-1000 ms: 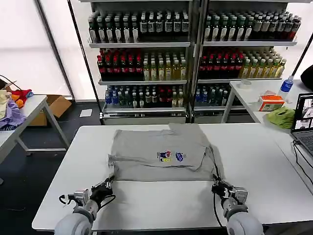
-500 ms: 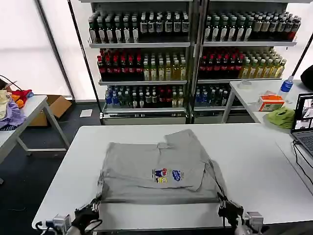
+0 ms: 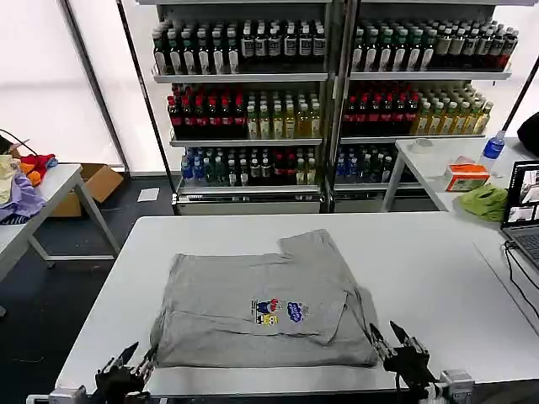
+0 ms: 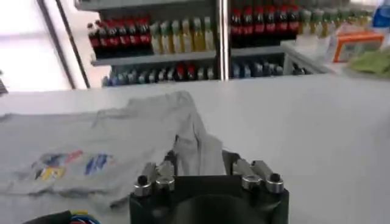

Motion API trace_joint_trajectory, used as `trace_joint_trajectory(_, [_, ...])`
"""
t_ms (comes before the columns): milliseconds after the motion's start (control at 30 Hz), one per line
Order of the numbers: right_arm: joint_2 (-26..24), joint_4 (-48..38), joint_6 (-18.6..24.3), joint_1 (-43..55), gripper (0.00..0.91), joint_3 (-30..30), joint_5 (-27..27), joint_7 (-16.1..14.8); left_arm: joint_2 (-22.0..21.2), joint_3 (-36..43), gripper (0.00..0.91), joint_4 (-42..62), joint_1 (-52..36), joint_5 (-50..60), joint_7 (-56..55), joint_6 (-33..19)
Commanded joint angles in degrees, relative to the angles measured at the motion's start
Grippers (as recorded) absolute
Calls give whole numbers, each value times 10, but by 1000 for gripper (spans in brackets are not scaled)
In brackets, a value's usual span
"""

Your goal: Fold and organize the clothes.

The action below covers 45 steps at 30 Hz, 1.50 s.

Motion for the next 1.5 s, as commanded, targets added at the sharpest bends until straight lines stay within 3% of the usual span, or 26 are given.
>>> trace_joint_trajectory(33, [8,-160,-74,292,907,-78,-16,-54,123,18,907,110,-183,-56,73,6])
trace_joint_trajectory(200, [39,-314,-74,440,907,-126,-74,-98,165,111,907,260,-355,-80,125,5])
trace_joint_trajectory(233, [48,-358,-73,464,907,-137,-101,-125,169,120,907,287,-384,-80,134,5])
trace_joint_trajectory(367, [62,-470,-70,526,907,-164,-105,-147,178,177,907,378,-460,-84,169,5])
trace_joint_trajectory(567, [88,-579,-74,582,907,-178,-96,-138,170,242,907,467,-535,-76,193,-5])
trace_joint_trajectory(933, [109,-625,-74,604,907,-182,-84,-137,113,265,907,600,-626,-50,187,-35])
trace_joint_trajectory(1267, [109,-621,-75,586,887,-197,-76,-133,88,287,907,606,-622,-42,177,-25])
trace_joint_trajectory(1300, [109,-622,-75,585,806,-201,-78,-132,86,288,907,603,-619,-40,176,-24])
trace_joint_trajectory(1333, [109,-622,-75,585,574,-204,-80,-128,85,289,907,601,-613,-40,176,-21])
trace_joint_trajectory(1367, [110,-622,-75,585,403,-205,-79,-124,85,290,907,596,-611,-40,176,-20])
trace_joint_trajectory(1400, [112,-624,-76,586,0,-205,-76,-116,84,291,907,595,-607,-40,177,-19])
trace_joint_trajectory(1433, [113,-629,-75,587,0,-205,-73,-112,82,291,887,596,-605,-40,176,-19])
trace_joint_trajectory(1500, [112,-629,-75,587,0,-206,-64,-113,79,290,635,601,-604,-39,176,-20])
